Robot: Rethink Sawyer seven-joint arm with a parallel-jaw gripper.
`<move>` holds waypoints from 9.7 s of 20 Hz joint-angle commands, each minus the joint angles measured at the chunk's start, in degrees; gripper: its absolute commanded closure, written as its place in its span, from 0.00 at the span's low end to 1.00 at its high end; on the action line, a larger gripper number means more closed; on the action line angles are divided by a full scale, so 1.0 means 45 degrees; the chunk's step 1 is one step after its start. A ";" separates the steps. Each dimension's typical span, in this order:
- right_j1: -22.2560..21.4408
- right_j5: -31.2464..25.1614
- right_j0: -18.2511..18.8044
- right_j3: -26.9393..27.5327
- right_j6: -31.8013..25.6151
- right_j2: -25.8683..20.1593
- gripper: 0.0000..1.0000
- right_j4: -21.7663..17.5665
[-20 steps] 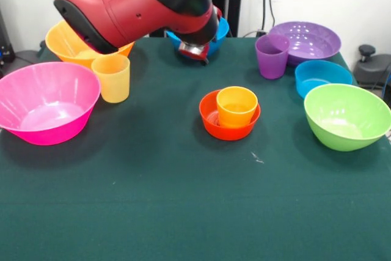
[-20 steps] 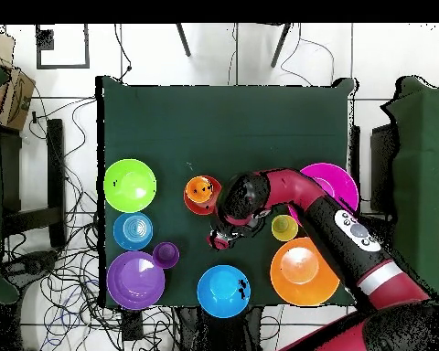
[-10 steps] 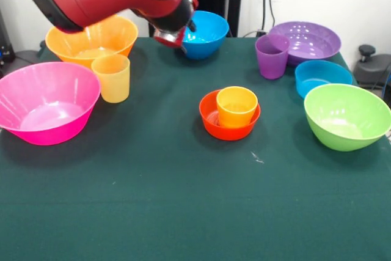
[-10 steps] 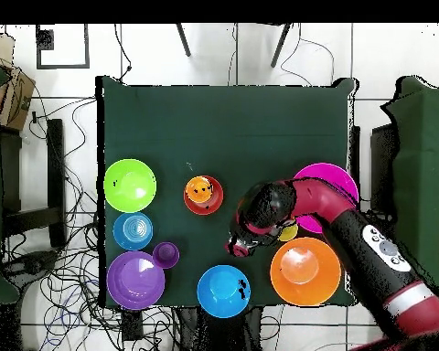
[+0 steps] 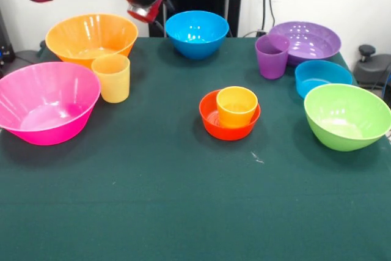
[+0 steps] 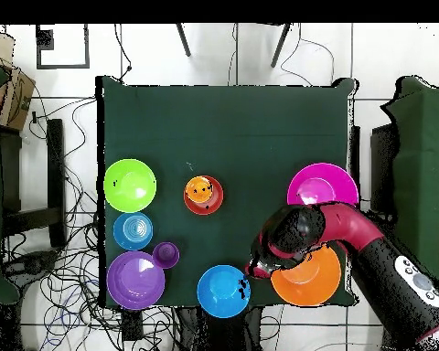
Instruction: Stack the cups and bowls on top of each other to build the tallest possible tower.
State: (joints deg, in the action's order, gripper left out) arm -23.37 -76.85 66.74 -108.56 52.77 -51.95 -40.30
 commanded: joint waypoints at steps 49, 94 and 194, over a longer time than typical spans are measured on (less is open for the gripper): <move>0.2710 0.6595 -0.2492 0.0563 0.1787 0.2506 1.00 -0.1574; 0.2580 1.6005 -0.1575 -0.4825 0.7280 0.3386 1.00 0.1268; -0.3405 1.8874 -0.6819 -0.5971 0.8154 0.7055 0.00 -0.0865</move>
State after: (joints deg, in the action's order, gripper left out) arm -41.05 8.29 34.53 -133.35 81.31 -20.80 -41.39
